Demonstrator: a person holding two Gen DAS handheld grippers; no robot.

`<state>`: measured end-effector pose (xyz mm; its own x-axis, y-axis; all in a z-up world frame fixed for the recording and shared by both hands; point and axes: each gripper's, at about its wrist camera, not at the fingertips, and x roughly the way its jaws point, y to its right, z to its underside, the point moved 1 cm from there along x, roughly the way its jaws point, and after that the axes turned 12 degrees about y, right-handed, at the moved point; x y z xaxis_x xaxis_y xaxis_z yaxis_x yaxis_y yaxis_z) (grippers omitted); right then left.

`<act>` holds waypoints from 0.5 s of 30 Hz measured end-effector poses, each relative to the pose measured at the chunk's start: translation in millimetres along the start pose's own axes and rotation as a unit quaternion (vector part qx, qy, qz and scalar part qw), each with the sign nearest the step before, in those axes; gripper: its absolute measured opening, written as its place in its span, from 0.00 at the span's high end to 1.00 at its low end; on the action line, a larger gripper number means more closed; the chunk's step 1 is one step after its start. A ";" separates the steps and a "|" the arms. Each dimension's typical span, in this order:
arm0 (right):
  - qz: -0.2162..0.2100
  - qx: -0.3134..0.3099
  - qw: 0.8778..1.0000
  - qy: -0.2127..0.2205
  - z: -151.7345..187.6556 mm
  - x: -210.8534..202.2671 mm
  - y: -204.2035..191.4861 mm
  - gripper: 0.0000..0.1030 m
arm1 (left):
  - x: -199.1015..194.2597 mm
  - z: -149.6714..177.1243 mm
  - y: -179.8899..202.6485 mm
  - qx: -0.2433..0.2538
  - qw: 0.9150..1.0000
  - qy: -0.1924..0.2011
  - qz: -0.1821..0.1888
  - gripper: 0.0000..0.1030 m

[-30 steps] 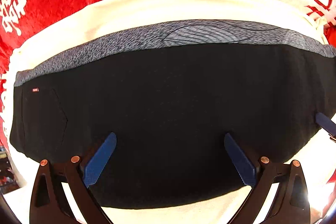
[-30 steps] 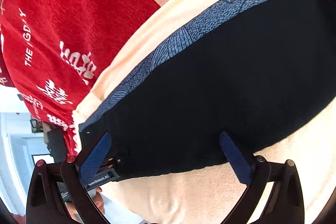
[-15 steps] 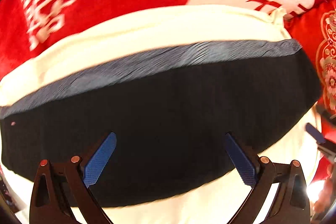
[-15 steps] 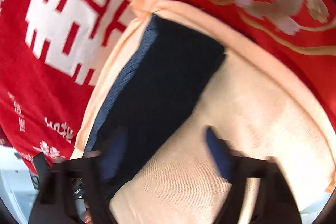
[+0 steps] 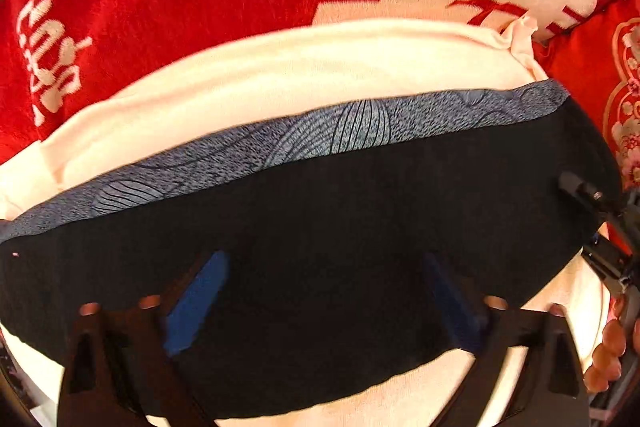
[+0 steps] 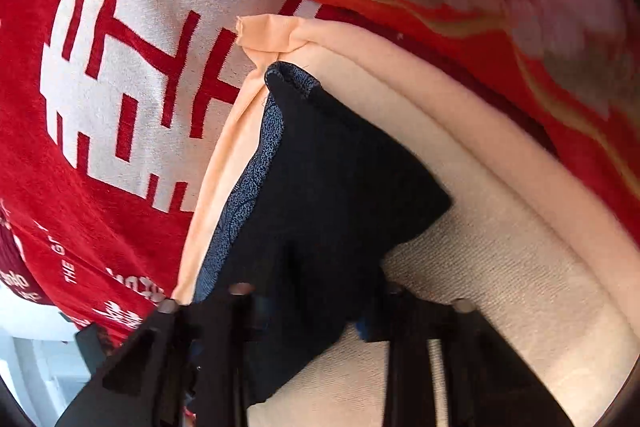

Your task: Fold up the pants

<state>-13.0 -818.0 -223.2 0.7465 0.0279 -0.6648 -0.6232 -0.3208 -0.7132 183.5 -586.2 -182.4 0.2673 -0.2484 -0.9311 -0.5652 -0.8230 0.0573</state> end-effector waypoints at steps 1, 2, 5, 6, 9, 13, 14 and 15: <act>-0.004 -0.011 1.000 0.001 -0.4 -5.4 -6.0 0.86 | -0.8 -2.0 1.6 0.003 1.000 0.001 0.002 0.18; -0.008 -0.023 1.000 0.001 -0.4 -10.0 -12.5 0.86 | -1.8 -3.6 2.8 0.003 1.000 0.002 0.007 0.22; -0.018 -0.068 0.998 0.004 2.1 -23.8 -36.1 0.86 | -1.7 -4.5 6.0 0.003 1.000 0.006 0.020 0.27; -0.021 -0.077 0.997 0.006 2.9 -27.3 -41.3 0.86 | 2.8 -4.4 11.6 0.004 1.000 0.008 0.022 0.27; -0.023 -0.109 0.994 0.009 7.4 -30.0 -63.1 0.86 | 21.7 7.8 34.5 0.035 0.999 0.024 0.010 0.27; -0.027 -0.159 0.987 0.013 15.0 -31.9 -98.4 0.86 | 22.6 7.8 36.5 0.027 0.998 0.043 0.026 0.27; -0.027 -0.172 0.985 0.012 18.1 -32.2 -107.7 0.86 | 21.3 8.0 33.8 0.030 0.998 0.043 0.029 0.26; -0.026 -0.188 0.982 0.011 22.4 -32.9 -116.7 0.86 | 22.1 6.9 35.5 0.037 0.998 0.044 0.030 0.26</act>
<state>29.9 -760.2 -123.1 0.7824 0.0350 -0.6218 -0.4564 -0.6470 -0.6107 163.9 -617.3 -203.5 0.2961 -0.3426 -0.8916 -0.6375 -0.7660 0.0826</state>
